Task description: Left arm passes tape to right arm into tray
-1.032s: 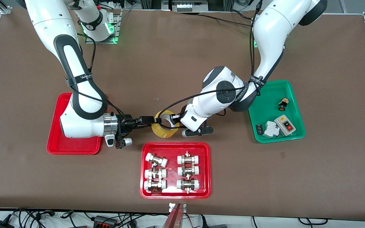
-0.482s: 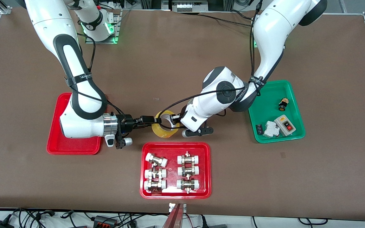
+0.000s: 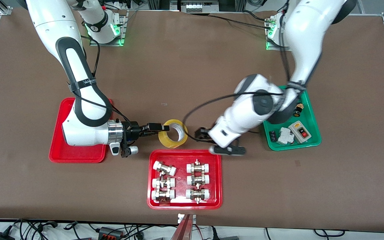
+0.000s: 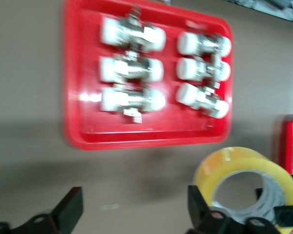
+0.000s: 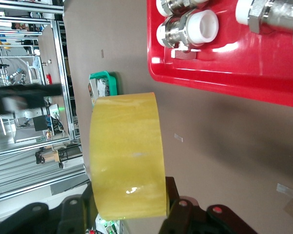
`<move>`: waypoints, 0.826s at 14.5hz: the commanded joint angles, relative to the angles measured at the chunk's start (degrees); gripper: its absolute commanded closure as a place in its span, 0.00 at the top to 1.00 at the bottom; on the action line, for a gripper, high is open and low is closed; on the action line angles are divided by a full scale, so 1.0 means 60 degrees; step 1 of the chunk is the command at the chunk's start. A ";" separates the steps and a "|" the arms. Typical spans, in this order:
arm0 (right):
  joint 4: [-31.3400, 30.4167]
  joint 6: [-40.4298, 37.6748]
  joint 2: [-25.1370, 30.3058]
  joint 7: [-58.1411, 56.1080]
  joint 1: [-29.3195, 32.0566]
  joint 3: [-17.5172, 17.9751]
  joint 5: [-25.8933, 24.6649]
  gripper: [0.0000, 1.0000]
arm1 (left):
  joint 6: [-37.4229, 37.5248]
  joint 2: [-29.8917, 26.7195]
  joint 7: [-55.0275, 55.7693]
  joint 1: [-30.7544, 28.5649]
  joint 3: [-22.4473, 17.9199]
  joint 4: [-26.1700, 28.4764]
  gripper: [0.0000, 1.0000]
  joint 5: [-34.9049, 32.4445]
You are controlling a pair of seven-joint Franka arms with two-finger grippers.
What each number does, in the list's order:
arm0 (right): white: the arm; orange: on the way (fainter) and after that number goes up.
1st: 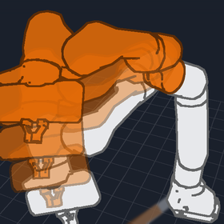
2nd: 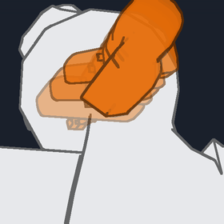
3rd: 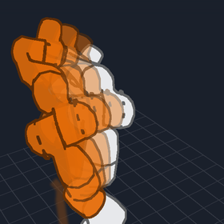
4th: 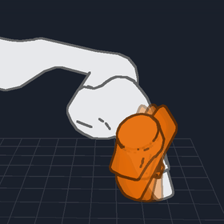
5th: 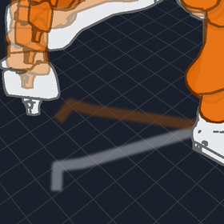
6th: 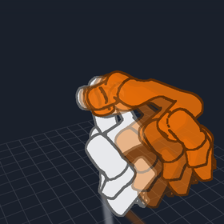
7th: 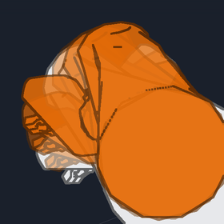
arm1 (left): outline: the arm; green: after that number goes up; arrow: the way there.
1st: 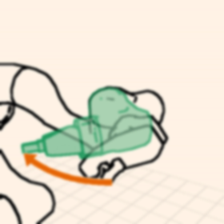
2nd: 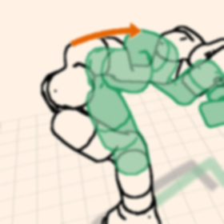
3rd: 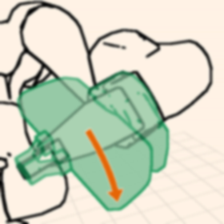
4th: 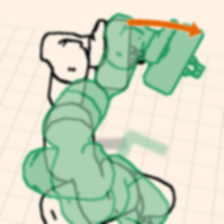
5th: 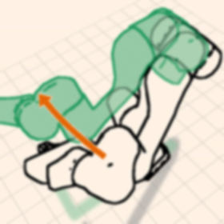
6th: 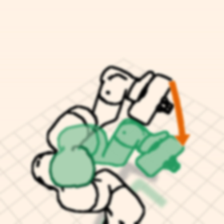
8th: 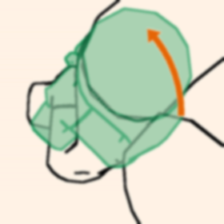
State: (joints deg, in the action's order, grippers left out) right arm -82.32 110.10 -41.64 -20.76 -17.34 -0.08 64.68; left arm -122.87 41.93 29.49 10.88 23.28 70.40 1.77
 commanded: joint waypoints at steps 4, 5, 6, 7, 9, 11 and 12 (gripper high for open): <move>0.0110 -0.0491 0.0084 0.0265 0.0631 -0.0277 -0.0829 0.21 | 0.2940 -0.1581 -0.1221 -0.1971 -0.0071 0.0220 1.00 -0.0280; 0.0140 -0.0958 0.0186 0.0282 0.1113 -0.0351 -0.1240 0.21 | 0.3364 -0.1757 -0.1296 -0.2322 -0.0086 0.0205 1.00 -0.0280; 0.0169 -0.1514 0.0202 0.0267 0.1726 -0.0352 -0.1418 0.21 | 0.3615 -0.1874 -0.1312 -0.2645 -0.0101 0.0205 1.00 -0.0323; 0.0169 -0.1940 0.0202 0.0282 0.2284 -0.0352 -0.1449 0.21 | 0.3806 -0.1934 -0.1341 -0.3011 -0.0072 0.0205 1.00 -0.0643; 0.0097 -0.2730 0.0173 0.0179 0.3164 -0.0352 -0.1479 0.22 | 0.4085 -0.2226 -0.1995 -0.3437 -0.0057 0.0191 1.00 -0.1419; 0.0096 -0.3347 0.0187 0.0208 0.3751 -0.0352 -0.1915 0.22 | 0.4916 -0.2344 -0.4433 -0.4051 -0.0013 0.0292 1.00 -0.1598; 0.0067 -0.3655 0.0158 0.0150 0.4102 -0.0352 -0.2295 0.22 | 0.5255 -0.2417 -0.5520 -0.4403 0.0045 0.0366 1.00 -0.1497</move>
State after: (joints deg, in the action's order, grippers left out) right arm -81.65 91.07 -41.30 -20.17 4.85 -3.51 53.97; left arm -94.88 29.58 7.51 -12.06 22.62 70.40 -6.49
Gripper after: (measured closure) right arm 0.454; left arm 0.000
